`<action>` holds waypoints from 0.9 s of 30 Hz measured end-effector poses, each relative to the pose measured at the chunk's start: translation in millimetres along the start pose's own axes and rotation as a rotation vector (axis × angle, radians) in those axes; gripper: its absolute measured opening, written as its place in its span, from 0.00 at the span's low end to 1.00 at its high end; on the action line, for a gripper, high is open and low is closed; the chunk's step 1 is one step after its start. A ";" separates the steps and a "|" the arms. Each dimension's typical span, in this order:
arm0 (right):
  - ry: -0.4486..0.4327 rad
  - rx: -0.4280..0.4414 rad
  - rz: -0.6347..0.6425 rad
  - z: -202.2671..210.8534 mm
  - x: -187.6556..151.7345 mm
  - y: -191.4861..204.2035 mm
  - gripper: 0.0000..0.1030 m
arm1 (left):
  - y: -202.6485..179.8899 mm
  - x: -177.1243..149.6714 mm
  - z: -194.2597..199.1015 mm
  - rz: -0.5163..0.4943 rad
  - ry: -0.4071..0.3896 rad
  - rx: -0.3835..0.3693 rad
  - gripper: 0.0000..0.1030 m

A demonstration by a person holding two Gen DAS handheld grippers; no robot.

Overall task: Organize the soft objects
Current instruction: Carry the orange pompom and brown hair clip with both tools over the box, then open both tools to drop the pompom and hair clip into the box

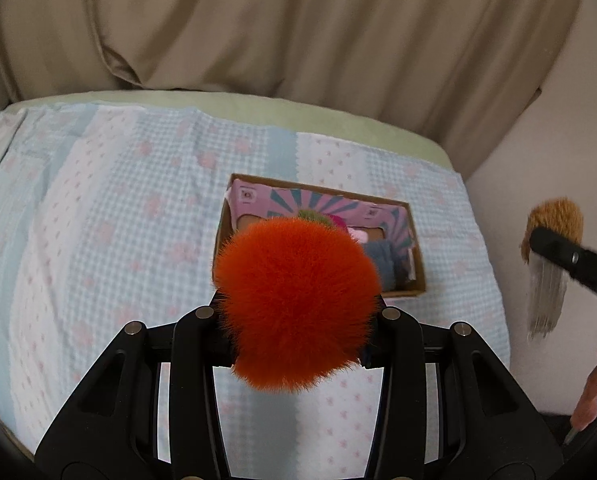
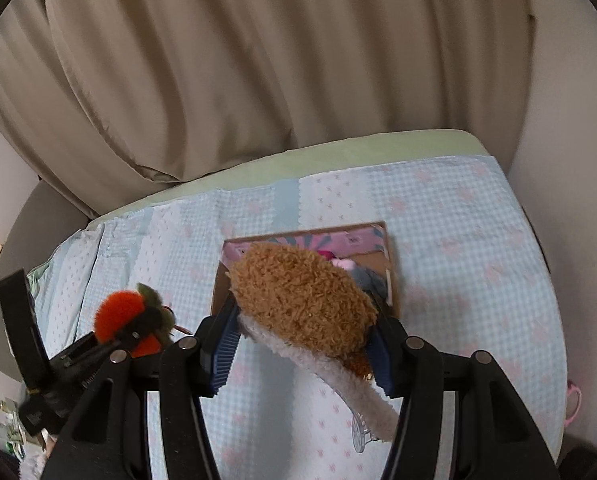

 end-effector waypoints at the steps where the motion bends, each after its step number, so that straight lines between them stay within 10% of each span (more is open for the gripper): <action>1: 0.007 -0.001 0.003 -8.3 5.5 2.6 0.51 | 2.2 4.5 -10.2 -0.008 0.010 -0.001 0.36; 27: 0.394 0.082 -0.045 -269.6 22.7 24.5 0.51 | 41.8 -0.4 -225.8 0.021 0.310 0.020 0.36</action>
Point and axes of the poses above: each gripper's, at about its wrist camera, not at the fingertips, and z roughly against the way its jaws point, y to its left, x to its top, the point moved 8 cm from there along -z, roughly the way its jaws point, and after that the axes turned 5 degrees about -z, right-handed, at the moved point
